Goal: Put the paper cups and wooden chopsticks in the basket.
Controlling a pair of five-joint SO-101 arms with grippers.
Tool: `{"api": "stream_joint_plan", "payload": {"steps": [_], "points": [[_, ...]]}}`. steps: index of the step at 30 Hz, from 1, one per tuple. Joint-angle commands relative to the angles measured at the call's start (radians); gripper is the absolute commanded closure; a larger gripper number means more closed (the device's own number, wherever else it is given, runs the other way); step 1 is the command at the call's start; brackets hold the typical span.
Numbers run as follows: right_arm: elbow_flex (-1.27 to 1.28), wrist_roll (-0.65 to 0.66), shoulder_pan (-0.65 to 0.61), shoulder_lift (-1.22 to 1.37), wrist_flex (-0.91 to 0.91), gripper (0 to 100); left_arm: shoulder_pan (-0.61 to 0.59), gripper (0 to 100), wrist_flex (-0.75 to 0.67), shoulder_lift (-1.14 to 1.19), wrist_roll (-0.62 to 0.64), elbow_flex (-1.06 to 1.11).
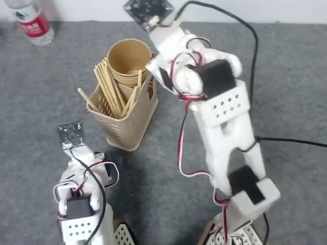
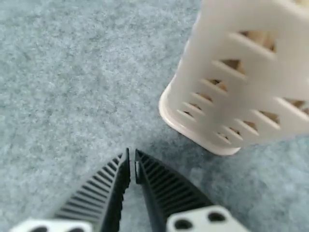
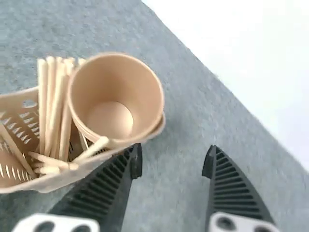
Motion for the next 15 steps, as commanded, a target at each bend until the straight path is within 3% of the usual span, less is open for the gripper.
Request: {"api": "stream_joint_plan", "payload": {"steps": [1, 9, 15], "points": [[-0.078, 0.046, -0.024, 0.056, -0.079, 77.5, 0.014, 99, -0.028, -0.020, -0.011, -0.004], [-0.080, 0.046, -0.022, 0.262, -0.268, 77.5, 0.014, 99, -0.029, -0.020, -0.011, -0.004], [-0.080, 0.046, 0.021, 0.404, -0.312, 77.5, 0.014, 99, -0.029, -0.020, -0.011, -0.004]]}}
